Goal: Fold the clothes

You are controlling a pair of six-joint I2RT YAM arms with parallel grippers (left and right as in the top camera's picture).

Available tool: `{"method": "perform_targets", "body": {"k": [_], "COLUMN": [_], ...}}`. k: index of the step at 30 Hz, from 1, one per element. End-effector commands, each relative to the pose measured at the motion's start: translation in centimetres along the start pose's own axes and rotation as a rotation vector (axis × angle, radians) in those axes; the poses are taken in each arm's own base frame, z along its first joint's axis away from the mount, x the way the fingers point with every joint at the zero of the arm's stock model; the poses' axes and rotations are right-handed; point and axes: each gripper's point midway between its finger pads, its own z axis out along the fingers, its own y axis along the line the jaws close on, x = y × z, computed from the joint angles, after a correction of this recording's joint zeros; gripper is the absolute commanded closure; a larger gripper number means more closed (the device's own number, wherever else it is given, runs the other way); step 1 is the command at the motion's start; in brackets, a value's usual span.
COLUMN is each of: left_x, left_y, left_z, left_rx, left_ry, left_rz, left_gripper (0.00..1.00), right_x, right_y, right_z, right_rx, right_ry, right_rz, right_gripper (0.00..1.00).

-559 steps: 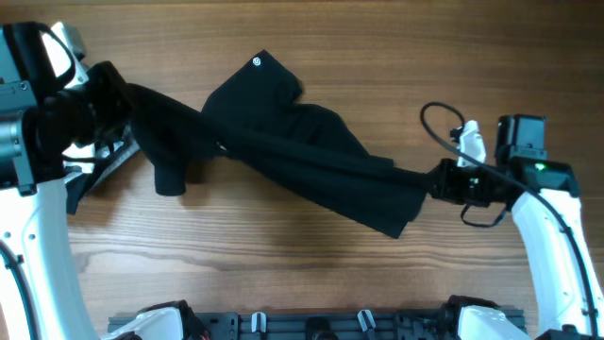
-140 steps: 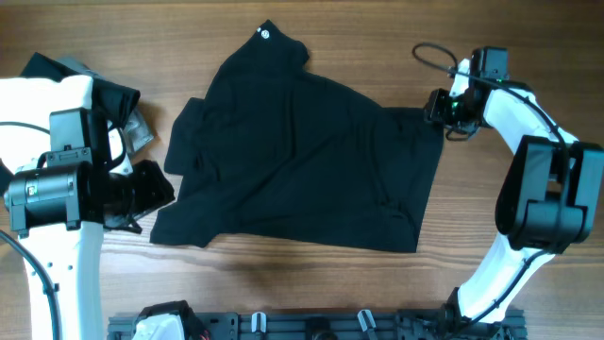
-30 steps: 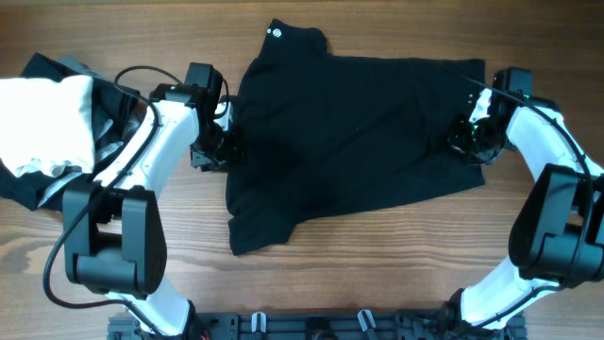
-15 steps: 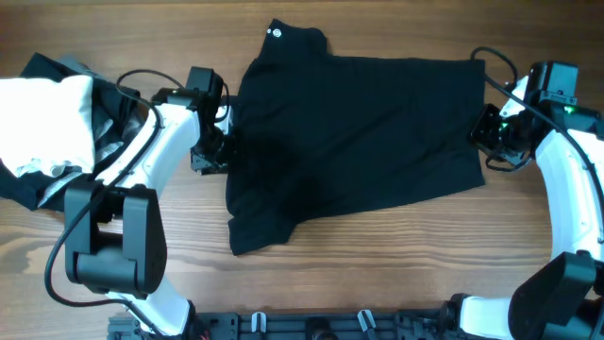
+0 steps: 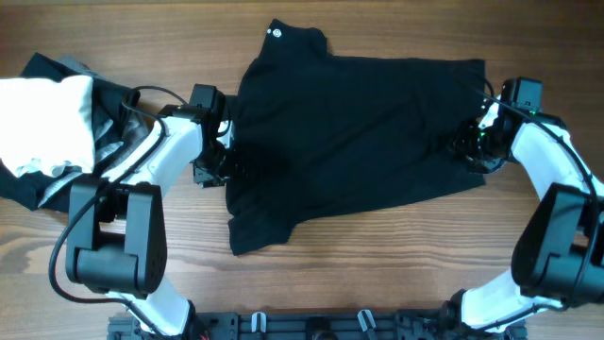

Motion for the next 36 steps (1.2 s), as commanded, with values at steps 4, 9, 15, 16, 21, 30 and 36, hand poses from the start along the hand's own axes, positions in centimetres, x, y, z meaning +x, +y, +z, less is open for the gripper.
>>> {"method": "perform_targets", "body": {"k": [4, 9, 15, 16, 21, 30, 36], "left_x": [0.3, 0.3, 0.3, 0.3, 0.3, 1.0, 2.7], "left_y": [-0.2, -0.2, -0.2, -0.2, -0.1, 0.1, 0.5], "left_z": [0.6, 0.6, 0.6, 0.6, 0.6, 0.5, 0.3], "left_rx": [0.012, 0.012, 0.012, 0.012, 0.012, 0.003, -0.015], "left_ry": [0.015, 0.017, 0.017, 0.017, 0.017, 0.046, 0.114], "left_rz": [0.005, 0.006, 0.005, 0.005, 0.005, -0.001, -0.018], "left_gripper": [0.42, 0.42, 0.42, 0.42, 0.42, 0.41, 0.38], "right_x": [0.9, 0.9, 4.1, 5.0, 7.7, 11.2, 11.4], "right_y": [0.9, 0.4, -4.7, -5.3, -6.3, -7.6, -7.8], "right_z": [1.2, -1.3, -8.7, -9.6, -12.0, -13.1, -13.2], "right_rx": [-0.07, -0.016, 0.305, 0.342, 0.401, 0.503, 0.51], "right_ry": [0.049, 0.017, -0.053, -0.054, -0.021, 0.088, 0.1], "right_rz": [-0.008, -0.062, 0.289, 0.334, 0.371, 0.443, 0.416], "right_gripper": [0.83, 0.96, 0.96, 0.96, 0.96, 0.94, 0.53]}}
